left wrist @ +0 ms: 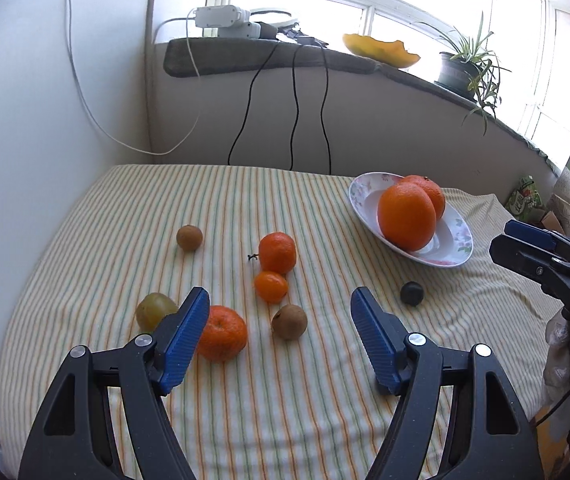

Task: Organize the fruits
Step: 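Move the right tool back toward the dark plums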

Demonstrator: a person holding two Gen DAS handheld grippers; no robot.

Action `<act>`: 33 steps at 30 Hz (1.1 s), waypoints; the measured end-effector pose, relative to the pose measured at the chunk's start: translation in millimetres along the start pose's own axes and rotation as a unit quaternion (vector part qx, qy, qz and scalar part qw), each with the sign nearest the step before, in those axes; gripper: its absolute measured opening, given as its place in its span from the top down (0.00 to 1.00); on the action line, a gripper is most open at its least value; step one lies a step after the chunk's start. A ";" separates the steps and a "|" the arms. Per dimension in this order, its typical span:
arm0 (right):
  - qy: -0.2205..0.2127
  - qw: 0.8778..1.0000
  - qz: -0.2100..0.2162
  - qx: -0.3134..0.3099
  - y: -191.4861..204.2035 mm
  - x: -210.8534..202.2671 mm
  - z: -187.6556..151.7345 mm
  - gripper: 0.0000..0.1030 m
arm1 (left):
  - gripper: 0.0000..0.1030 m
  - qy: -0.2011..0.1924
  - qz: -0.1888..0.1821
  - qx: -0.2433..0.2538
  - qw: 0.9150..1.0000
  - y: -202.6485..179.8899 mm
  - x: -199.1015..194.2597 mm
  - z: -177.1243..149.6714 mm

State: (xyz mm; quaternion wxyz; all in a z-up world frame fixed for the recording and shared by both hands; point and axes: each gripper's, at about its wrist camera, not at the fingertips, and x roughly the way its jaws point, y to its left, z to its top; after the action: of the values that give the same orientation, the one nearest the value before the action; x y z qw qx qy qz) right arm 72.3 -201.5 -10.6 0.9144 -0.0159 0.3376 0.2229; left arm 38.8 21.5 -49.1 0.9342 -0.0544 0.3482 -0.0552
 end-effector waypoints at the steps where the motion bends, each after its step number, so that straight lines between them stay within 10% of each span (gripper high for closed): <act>1: 0.001 1.000 0.005 0.002 1.7 -0.7 -2.9 0.07 | 0.29 0.002 0.003 -0.007 1.000 5.8 -1.4 -5.0; 12: 0.046 0.997 0.057 -0.003 33.8 17.7 -38.7 0.36 | 0.53 0.031 -0.007 -0.060 0.998 34.8 7.6 -28.5; 33: 0.110 0.987 0.092 -0.074 72.7 48.5 -64.8 0.61 | 0.53 0.050 0.004 -0.070 0.996 41.5 33.2 -23.3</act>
State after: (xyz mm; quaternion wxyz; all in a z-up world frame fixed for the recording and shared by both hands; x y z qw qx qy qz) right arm 35.0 -128.4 -82.0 0.8436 -0.0766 0.4185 0.3276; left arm 51.1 56.4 -93.8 0.9098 -0.1154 0.3976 -0.0302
